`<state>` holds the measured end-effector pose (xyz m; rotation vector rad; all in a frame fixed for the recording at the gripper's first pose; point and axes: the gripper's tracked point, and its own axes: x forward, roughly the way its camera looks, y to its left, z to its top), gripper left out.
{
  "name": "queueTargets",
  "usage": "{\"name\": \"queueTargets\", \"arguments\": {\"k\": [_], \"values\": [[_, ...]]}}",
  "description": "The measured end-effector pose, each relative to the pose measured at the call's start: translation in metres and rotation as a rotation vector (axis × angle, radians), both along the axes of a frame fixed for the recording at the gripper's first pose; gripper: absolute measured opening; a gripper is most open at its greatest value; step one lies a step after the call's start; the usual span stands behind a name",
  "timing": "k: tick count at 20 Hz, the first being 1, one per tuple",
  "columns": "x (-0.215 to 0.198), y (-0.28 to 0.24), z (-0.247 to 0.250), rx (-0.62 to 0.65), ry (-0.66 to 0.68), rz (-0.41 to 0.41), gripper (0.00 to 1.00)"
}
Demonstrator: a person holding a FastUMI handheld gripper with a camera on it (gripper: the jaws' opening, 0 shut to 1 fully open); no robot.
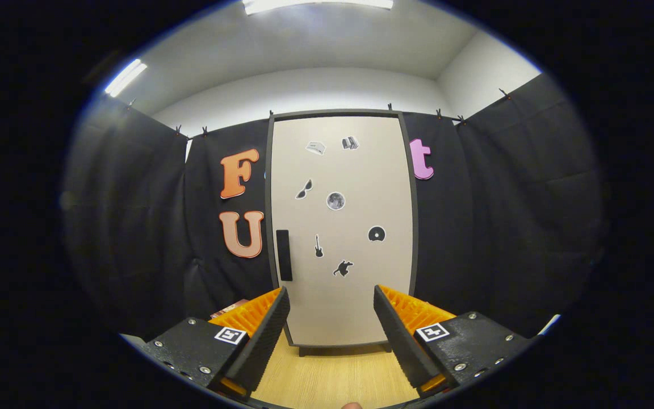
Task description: Open the shoe cabinet door, grab the shoes and put them into the shoe cabinet, then close the shoe cabinet door.
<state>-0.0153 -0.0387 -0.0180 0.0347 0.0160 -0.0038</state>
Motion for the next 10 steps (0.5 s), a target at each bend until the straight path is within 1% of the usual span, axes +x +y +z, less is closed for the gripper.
{"name": "queueTargets", "arguments": {"k": [10], "values": [[-0.0037,0.0018,0.0031,0.002,-0.006,-0.004,0.93]]}}
